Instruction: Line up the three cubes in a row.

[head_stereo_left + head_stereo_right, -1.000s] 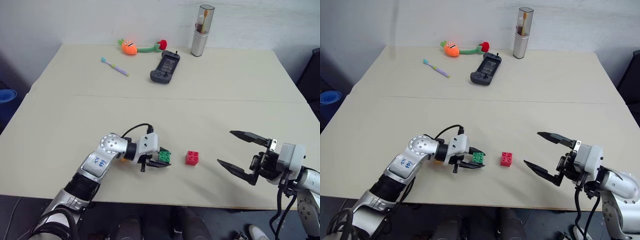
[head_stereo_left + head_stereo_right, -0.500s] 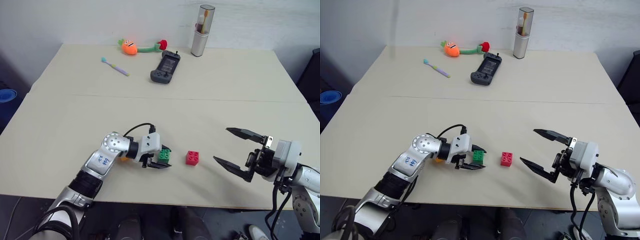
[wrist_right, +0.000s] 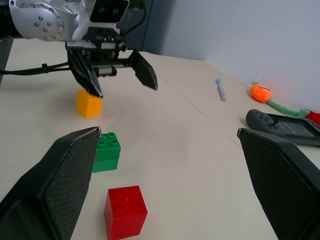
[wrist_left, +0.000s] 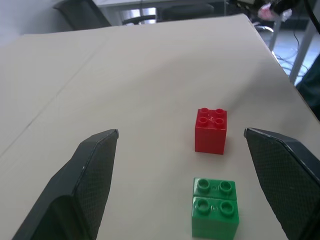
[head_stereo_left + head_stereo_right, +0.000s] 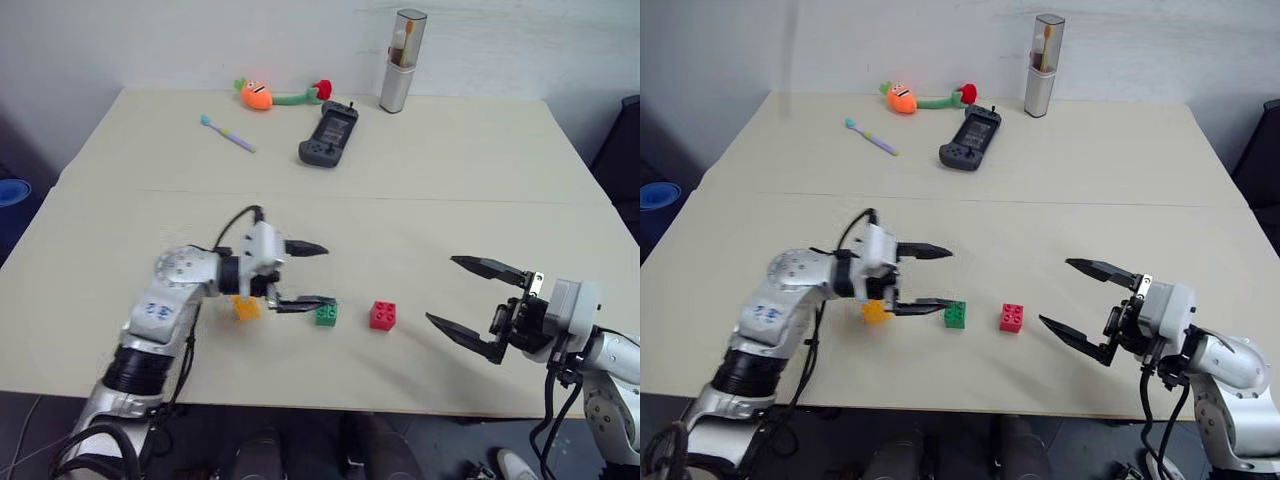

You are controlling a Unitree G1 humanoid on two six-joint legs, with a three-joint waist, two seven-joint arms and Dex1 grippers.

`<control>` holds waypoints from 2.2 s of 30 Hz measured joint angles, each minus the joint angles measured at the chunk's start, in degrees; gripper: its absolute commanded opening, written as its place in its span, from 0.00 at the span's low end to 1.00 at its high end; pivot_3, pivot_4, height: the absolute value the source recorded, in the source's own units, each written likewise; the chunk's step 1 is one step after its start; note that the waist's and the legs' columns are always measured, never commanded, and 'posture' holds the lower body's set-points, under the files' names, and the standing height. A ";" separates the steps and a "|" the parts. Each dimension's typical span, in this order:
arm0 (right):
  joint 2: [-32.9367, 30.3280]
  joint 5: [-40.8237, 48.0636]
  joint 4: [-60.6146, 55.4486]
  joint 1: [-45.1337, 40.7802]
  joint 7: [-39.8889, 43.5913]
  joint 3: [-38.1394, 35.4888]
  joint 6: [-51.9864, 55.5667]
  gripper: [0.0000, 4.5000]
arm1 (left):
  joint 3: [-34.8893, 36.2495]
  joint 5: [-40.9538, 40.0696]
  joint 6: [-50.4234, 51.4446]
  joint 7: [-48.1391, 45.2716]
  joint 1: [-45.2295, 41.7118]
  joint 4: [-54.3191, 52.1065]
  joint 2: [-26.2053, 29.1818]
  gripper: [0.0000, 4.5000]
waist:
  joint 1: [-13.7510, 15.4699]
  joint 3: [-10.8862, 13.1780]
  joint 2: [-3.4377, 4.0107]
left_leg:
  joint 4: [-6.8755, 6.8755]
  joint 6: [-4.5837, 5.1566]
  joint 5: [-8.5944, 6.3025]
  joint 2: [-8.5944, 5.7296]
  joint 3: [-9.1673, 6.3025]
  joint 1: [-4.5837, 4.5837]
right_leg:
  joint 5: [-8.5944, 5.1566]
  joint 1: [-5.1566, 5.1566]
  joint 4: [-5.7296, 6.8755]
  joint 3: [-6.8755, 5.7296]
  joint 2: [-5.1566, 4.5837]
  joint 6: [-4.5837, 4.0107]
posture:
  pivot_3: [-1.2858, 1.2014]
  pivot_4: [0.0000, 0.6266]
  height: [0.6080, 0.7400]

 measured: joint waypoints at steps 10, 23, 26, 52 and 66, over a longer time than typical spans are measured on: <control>-0.42 0.99 0.18 -5.33 3.16 4.21 2.48 1.00 | 18.40 -1.70 -3.28 -5.46 21.17 8.11 14.90 0.97 | -0.75 0.02 0.02 | -0.03 0.32 -0.19 0.01 -0.05 -0.04 | -0.02 -0.03 -0.07 -0.06 -0.10 -0.04 | 0.52 0.24 1.00; 3.82 -3.65 5.44 -7.19 7.54 11.19 -3.91 1.00 | 24.73 -2.69 -7.78 -6.40 30.11 13.37 15.77 0.97 | 0.76 0.01 -0.01 | -0.04 0.45 -0.44 -0.03 -0.13 -0.13 | -0.05 -0.06 -0.13 -0.21 -0.28 -0.09 | 0.52 0.24 1.00; 3.81 -3.72 6.05 -7.04 7.78 10.91 -4.25 1.00 | 20.41 -2.98 -4.39 -5.19 25.04 9.76 15.06 0.97 | 0.62 0.01 -0.01 | -0.03 0.44 -0.43 -0.02 -0.12 -0.11 | -0.04 -0.04 -0.09 -0.20 -0.24 -0.09 | 0.52 0.24 1.00; 3.59 -5.39 5.98 -1.71 3.36 9.58 -6.82 1.00 | -1.19 3.14 -10.22 -14.26 6.42 14.29 7.02 0.33 | -0.55 0.01 0.00 | 0.08 0.13 -0.25 -0.03 -0.02 -0.10 | -0.03 -0.05 0.01 -0.13 -0.09 -0.06 | 0.52 0.24 1.00; 3.40 -5.39 4.43 -0.19 2.34 8.48 -6.48 1.00 | -5.12 8.55 -20.04 -16.74 -2.93 29.52 3.93 0.33 | -0.58 0.01 0.00 | 0.15 0.10 -0.19 -0.03 -0.01 -0.09 | -0.02 -0.05 0.05 -0.12 -0.05 -0.04 | 0.52 0.24 1.00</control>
